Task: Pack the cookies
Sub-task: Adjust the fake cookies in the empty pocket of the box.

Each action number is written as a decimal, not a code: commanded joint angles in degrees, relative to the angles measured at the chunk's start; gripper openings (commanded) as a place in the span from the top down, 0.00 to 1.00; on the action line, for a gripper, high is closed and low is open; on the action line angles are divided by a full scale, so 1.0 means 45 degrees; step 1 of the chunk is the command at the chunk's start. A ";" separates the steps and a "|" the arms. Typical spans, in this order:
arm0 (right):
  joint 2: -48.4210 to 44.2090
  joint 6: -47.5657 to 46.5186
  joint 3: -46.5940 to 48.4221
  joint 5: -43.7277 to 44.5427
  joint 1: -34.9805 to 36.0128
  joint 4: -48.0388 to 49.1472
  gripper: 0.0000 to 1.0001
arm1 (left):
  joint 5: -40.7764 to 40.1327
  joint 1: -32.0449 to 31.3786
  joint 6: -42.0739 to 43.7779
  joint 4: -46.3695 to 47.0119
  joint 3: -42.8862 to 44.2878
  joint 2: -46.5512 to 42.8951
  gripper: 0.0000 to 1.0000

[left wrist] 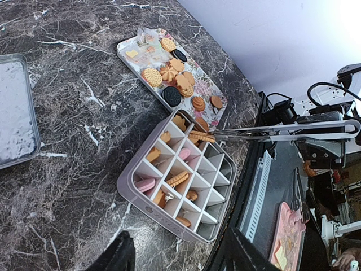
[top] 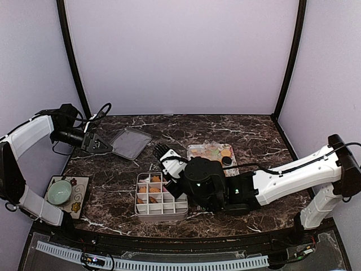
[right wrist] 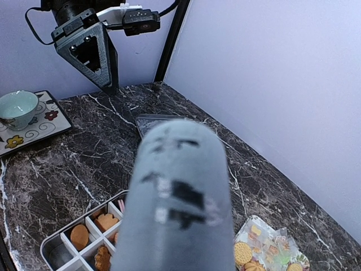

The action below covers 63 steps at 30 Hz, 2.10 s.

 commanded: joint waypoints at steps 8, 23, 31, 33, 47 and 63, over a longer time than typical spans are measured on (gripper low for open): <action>-0.1860 0.1058 -0.0603 -0.0326 -0.0148 0.0544 1.00 | 0.0286 0.0064 -0.0018 -0.0128 0.0246 0.0006 0.45; -0.1753 0.2004 -0.0151 -0.1947 0.0121 -0.0969 1.00 | 0.0264 0.0065 0.0015 -0.0145 0.0217 0.0001 0.45; -0.1356 0.1821 0.0086 -0.2246 0.0146 -0.0953 1.00 | 0.0298 0.0067 0.0017 -0.0162 0.0216 -0.0001 0.45; -0.1274 0.1732 0.0147 -0.2207 0.0143 -0.0909 1.00 | 0.0289 0.0055 0.0021 -0.0165 0.0216 -0.0011 0.45; -0.1057 0.1653 0.0469 -0.2739 0.0138 -0.0923 1.00 | 0.0265 0.0054 0.0060 -0.0182 0.0177 -0.0001 0.45; -0.0058 0.1357 0.0521 -0.2693 0.0107 -0.1284 1.00 | 0.0267 0.0058 0.0083 -0.0214 0.0216 -0.0007 0.45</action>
